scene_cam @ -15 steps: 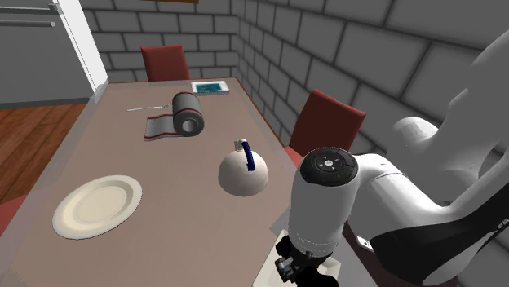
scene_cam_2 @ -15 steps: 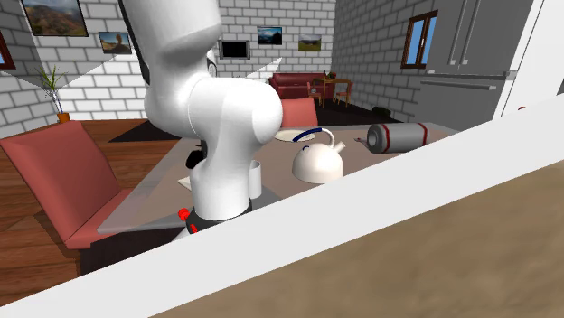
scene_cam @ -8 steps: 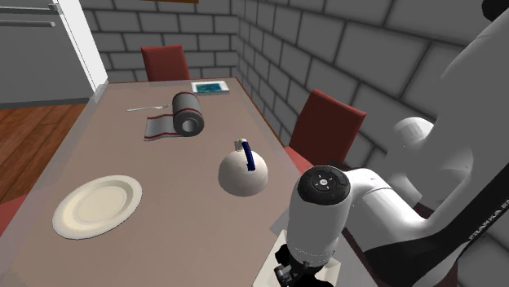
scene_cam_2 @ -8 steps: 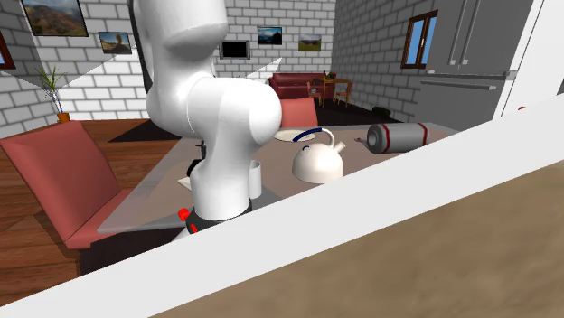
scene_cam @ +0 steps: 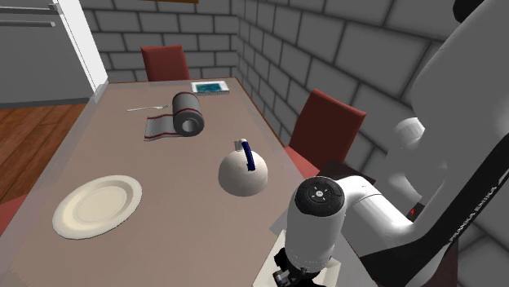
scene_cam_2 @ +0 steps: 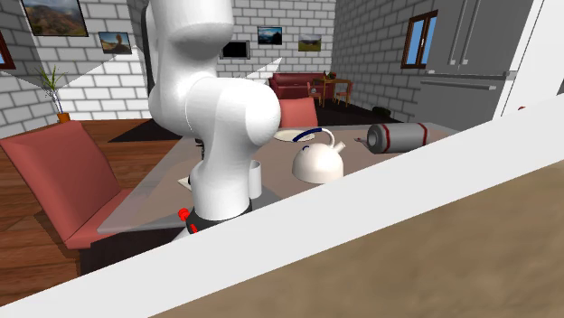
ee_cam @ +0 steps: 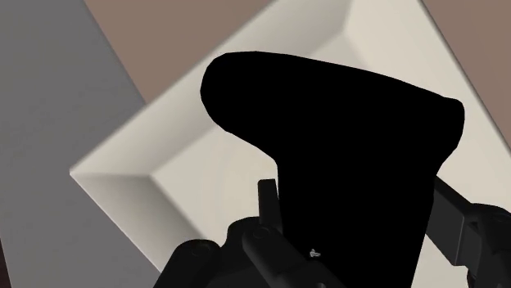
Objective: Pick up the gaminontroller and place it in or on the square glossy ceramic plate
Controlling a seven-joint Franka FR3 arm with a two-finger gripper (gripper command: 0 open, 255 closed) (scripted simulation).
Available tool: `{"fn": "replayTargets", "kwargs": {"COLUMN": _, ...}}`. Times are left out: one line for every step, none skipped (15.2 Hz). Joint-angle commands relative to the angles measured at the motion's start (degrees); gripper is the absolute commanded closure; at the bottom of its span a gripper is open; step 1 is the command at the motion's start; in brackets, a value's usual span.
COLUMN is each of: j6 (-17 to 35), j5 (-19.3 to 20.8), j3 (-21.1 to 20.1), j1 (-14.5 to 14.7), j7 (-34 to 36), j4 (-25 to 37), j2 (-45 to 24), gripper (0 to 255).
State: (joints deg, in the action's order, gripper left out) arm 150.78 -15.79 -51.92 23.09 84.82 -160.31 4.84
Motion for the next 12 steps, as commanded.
{"fn": "replayTargets", "kwargs": {"j6": 0.09, "j5": 0.1, "j3": -0.01, "j1": -0.04, "j7": 0.06, "j4": 0.0, "j2": -0.08, "gripper": 255}}
{"fn": "replayTargets", "kwargs": {"j6": 0.09, "j5": 0.1, "j3": -0.01, "j1": -0.04, "j7": 0.06, "j4": 0.0, "j2": -0.08, "gripper": 255}}
{"fn": "replayTargets", "kwargs": {"j6": 0.09, "j5": 0.1, "j3": -0.01, "j1": -0.04, "j7": 0.06, "j4": 0.0, "j2": -0.08, "gripper": 255}}
{"fn": "replayTargets", "kwargs": {"j6": 0.09, "j5": 0.1, "j3": -0.01, "j1": -0.04, "j7": 0.06, "j4": 0.0, "j2": -0.08, "gripper": 255}}
{"fn": "replayTargets", "kwargs": {"j6": 0.09, "j5": 0.1, "j3": -0.01, "j1": -0.04, "j7": 0.06, "j4": 0.0, "j2": -0.08, "gripper": 0}}
{"fn": "replayTargets", "kwargs": {"j6": 0.08, "j5": 0.09, "j3": -0.01, "j1": -0.03, "j7": 0.05, "j4": 0.0, "j2": -0.07, "gripper": 0}}
{"fn": "replayTargets", "kwargs": {"j6": 0.08, "j5": 0.09, "j3": -0.01, "j1": -0.03, "j7": 0.05, "j4": 0.0, "j2": -0.07, "gripper": 0}}
{"fn": "replayTargets", "kwargs": {"j6": 0.08, "j5": 0.09, "j3": -0.01, "j1": -0.03, "j7": 0.05, "j4": 0.0, "j2": -0.07, "gripper": 0}}
{"fn": "replayTargets", "kwargs": {"j6": 0.08, "j5": 0.09, "j3": -0.01, "j1": -0.03, "j7": 0.05, "j4": 0.0, "j2": -0.07, "gripper": 0}}
{"fn": "replayTargets", "kwargs": {"j6": 0.08, "j5": 0.09, "j3": -0.01, "j1": -0.03, "j7": 0.05, "j4": 0.0, "j2": -0.07, "gripper": 0}}
{"fn": "replayTargets", "kwargs": {"j6": -3.23, "j5": -3.64, "j3": 0.63, "j1": 1.15, "j7": -2.65, "j4": 0.46, "j2": 3.43, "gripper": 0}}
{"fn": "replayTargets", "kwargs": {"j6": -6.5, "j5": -6.16, "j3": 1.59, "j1": 2.26, "j7": -4.55, "j4": 0.99, "j2": 6.61, "gripper": 0}}
